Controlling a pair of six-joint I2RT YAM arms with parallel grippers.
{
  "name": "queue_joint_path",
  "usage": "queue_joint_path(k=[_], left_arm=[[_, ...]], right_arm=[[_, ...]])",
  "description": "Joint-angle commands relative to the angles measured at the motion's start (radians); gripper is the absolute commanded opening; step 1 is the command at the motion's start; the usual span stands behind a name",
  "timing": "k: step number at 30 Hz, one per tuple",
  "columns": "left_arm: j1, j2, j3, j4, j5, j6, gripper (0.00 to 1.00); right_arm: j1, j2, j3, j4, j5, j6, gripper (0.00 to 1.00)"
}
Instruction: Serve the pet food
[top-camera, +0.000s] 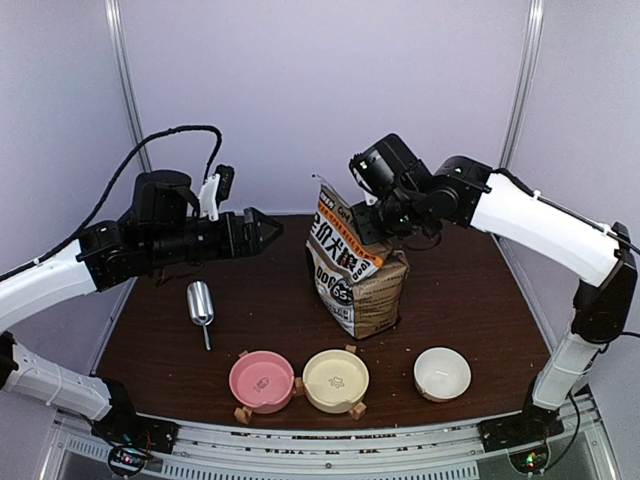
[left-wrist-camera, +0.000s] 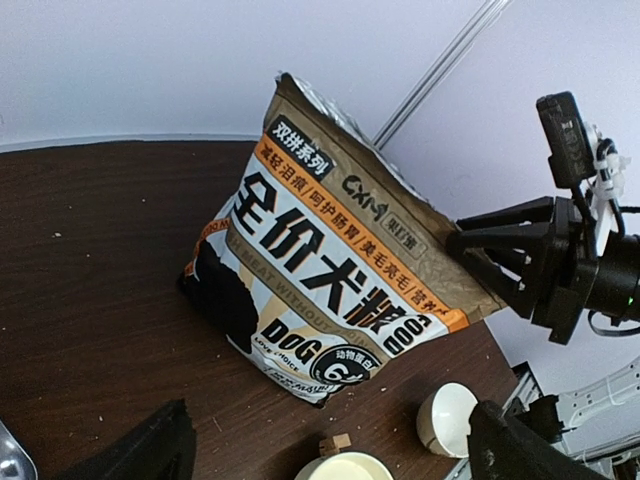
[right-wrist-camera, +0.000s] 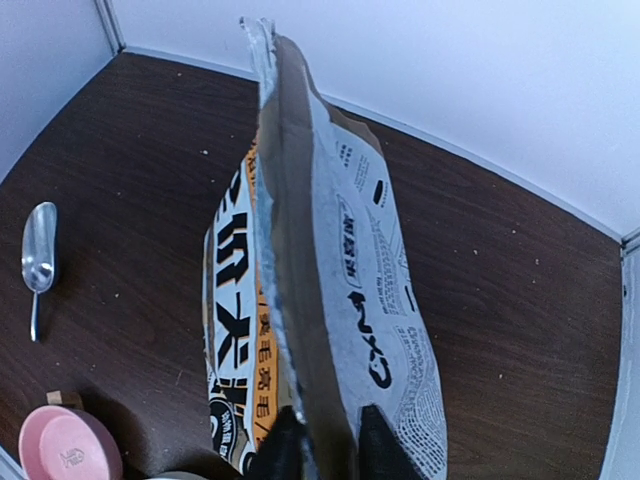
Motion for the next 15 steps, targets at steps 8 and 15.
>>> queue_joint_path(k=[8, 15], left_arm=[[-0.001, -0.103, -0.025, 0.028, -0.073, -0.086, 0.98], [-0.001, -0.091, -0.017, 0.034, -0.05, -0.122, 0.98]], right_arm=[[0.035, 0.008, 0.039, 0.15, -0.196, 0.113, 0.0], [0.083, 0.025, 0.056, 0.314, -0.292, 0.173, 0.0]])
